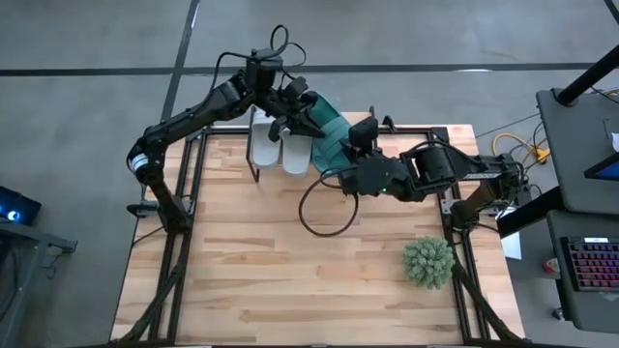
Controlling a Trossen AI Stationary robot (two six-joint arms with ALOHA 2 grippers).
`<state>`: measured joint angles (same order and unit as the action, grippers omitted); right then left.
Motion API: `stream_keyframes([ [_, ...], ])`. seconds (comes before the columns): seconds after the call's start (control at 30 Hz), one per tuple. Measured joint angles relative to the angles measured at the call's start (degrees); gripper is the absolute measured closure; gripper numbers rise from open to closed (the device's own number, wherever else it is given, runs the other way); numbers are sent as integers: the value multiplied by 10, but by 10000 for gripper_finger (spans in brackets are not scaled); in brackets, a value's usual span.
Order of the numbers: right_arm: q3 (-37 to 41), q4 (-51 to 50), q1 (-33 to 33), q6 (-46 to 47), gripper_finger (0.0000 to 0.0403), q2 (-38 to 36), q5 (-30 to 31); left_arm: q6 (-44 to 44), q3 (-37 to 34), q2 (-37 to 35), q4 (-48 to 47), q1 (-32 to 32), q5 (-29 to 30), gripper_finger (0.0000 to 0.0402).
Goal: Pick and place slides into the shelf
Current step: Put the green slide on the shelf
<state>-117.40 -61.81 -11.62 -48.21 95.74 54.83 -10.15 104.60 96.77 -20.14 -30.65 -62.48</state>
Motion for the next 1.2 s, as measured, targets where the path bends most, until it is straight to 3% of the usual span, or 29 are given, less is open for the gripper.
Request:
stream_keyframes([
  [0.1,0,0,0,2,385,0,0,0,0,0,-2,0,0,401],
  [0.4,0,-1,0,33,393,0,5,-8,0,0,-2,0,5,397],
  [0.77,0,-10,0,71,394,-1,52,-14,0,0,3,-8,29,305],
  [1.03,-1,-59,0,149,394,-8,73,-16,4,-2,2,-26,30,284],
  [1.2,-1,-125,0,253,394,-17,83,-16,4,-19,2,-50,30,283],
])
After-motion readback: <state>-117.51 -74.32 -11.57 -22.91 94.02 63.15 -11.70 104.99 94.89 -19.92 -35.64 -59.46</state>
